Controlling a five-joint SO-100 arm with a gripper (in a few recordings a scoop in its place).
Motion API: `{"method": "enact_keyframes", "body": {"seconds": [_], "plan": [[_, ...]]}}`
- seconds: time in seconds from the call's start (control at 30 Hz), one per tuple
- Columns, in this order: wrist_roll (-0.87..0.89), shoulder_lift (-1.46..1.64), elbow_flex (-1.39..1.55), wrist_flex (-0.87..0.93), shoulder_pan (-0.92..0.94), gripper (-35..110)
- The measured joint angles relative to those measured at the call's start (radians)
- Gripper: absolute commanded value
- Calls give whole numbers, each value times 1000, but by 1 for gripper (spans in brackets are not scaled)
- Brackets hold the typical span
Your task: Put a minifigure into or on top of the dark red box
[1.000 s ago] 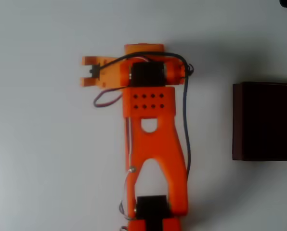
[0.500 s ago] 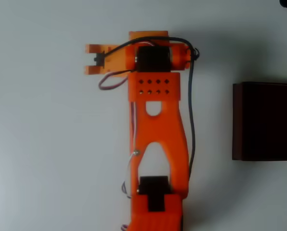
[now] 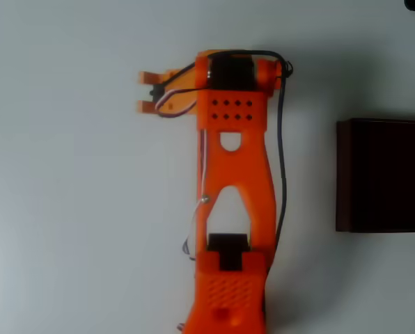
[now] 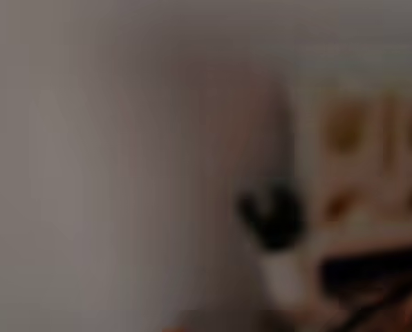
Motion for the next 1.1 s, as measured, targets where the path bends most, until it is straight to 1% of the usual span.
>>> {"method": "enact_keyframes", "body": {"seconds": [0.1,0.23,0.3,0.37,0.43,0.47,0.73,1.1], "plan": [[3,-12,-52,8,-5,17],[-2,-109,-161,51,-11,16],[-2,-195,-288,135,-9,16],[5,-322,-497,216,-9,16],[5,-388,-643,242,-21,16],[5,-403,-667,253,-25,16],[5,-431,-716,267,-20,0],[20,-431,-712,267,-29,0]]}}
